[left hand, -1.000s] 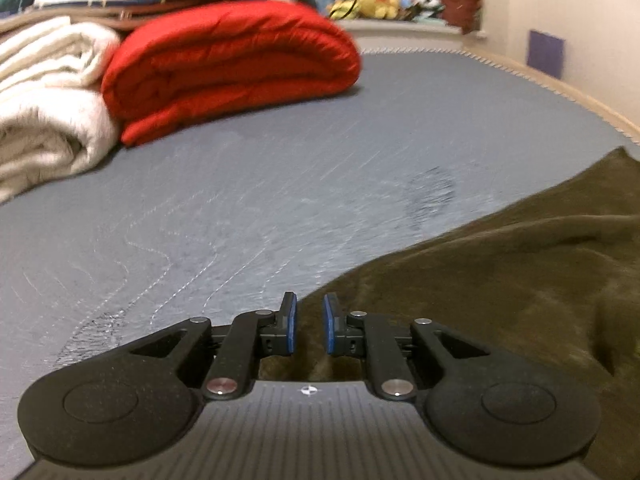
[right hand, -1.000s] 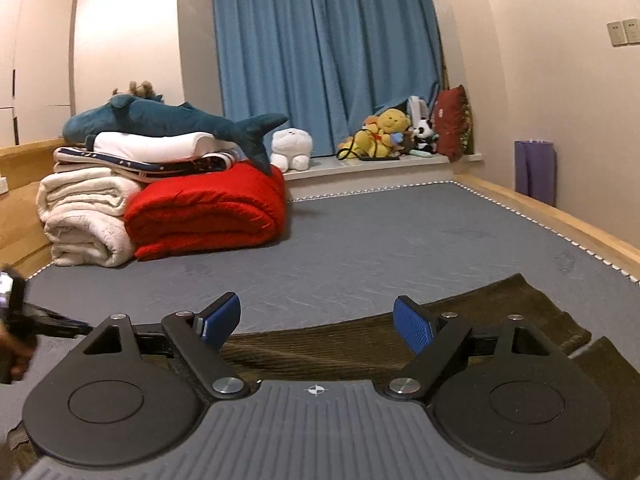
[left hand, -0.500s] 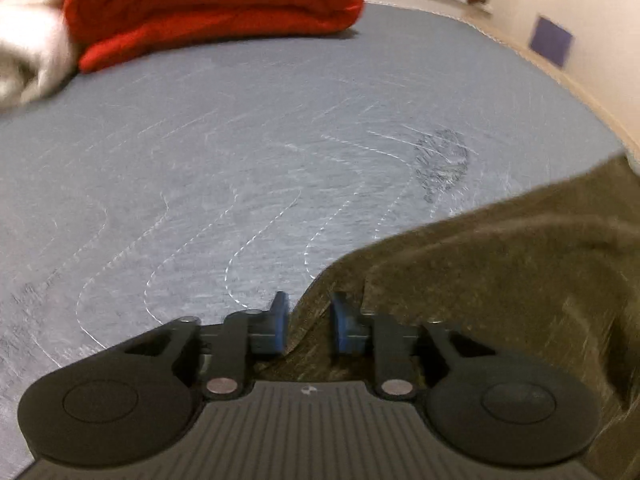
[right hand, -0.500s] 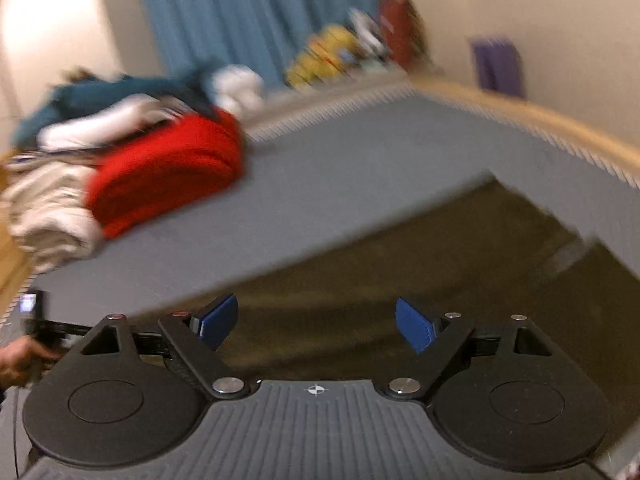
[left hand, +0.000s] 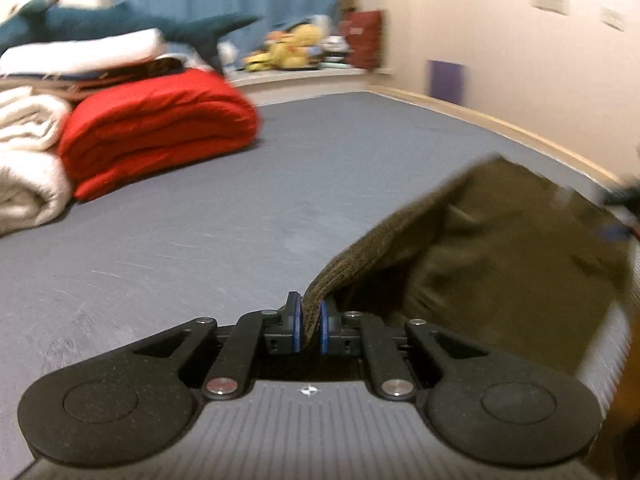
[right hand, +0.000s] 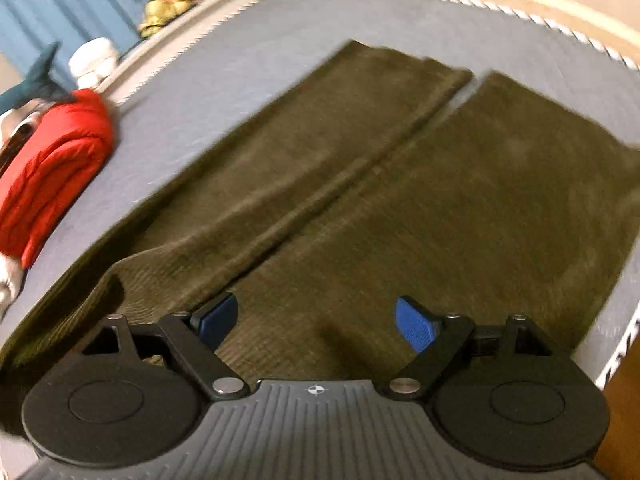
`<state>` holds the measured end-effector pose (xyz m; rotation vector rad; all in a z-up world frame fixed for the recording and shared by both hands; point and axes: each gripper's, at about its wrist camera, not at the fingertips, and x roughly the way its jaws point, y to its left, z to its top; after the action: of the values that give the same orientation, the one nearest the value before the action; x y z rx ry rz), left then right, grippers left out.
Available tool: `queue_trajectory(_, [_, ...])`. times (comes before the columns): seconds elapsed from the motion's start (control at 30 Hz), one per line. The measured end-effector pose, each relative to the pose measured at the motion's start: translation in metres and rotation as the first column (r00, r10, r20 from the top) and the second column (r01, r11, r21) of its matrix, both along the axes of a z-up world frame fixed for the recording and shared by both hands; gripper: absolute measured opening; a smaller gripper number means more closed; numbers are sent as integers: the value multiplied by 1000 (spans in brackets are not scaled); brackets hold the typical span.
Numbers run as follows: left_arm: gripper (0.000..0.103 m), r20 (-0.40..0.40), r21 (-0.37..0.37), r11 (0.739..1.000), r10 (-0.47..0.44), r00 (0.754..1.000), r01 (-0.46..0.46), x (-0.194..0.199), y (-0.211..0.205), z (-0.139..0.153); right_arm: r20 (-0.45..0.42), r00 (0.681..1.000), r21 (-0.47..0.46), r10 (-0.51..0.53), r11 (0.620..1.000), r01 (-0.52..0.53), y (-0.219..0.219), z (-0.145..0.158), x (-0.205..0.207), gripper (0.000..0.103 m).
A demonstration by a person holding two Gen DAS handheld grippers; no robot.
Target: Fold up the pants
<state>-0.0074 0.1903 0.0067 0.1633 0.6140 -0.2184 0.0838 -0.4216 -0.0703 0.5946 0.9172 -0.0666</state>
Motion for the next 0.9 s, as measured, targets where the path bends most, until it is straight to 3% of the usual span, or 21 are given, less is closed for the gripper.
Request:
queue_trajectory(0.17, [9, -80, -26, 1000, -17, 997, 15, -63, 1, -34, 24, 995, 22, -94, 995, 93, -17, -2, -12, 87])
queue_trajectory(0.33, [9, -146, 28, 999, -35, 989, 39, -64, -7, -53, 52, 986, 11, -159, 987, 159, -30, -7, -15, 87])
queue_trajectory(0.5, [13, -176, 88, 994, -42, 984, 58, -50, -15, -65, 91, 976, 73, -197, 979, 191, -41, -13, -7, 86])
queue_trajectory(0.6, [19, -171, 110, 992, -48, 984, 68, -44, -18, -67, 136, 967, 120, -214, 973, 198, -46, -15, 0, 75])
queue_trajectory(0.67, [29, -181, 134, 988, -50, 982, 75, -42, -24, -70, 150, 966, 152, -212, 970, 189, -49, -18, 6, 58])
queue_trajectory(0.7, [31, -187, 149, 986, -50, 981, 79, -39, -26, -73, 154, 966, 172, -210, 968, 183, -50, -21, 10, 54])
queue_trajectory(0.9, [31, -225, 192, 977, -50, 973, 94, -29, -34, -86, 156, 963, 205, -220, 961, 186, -51, -32, 32, 52])
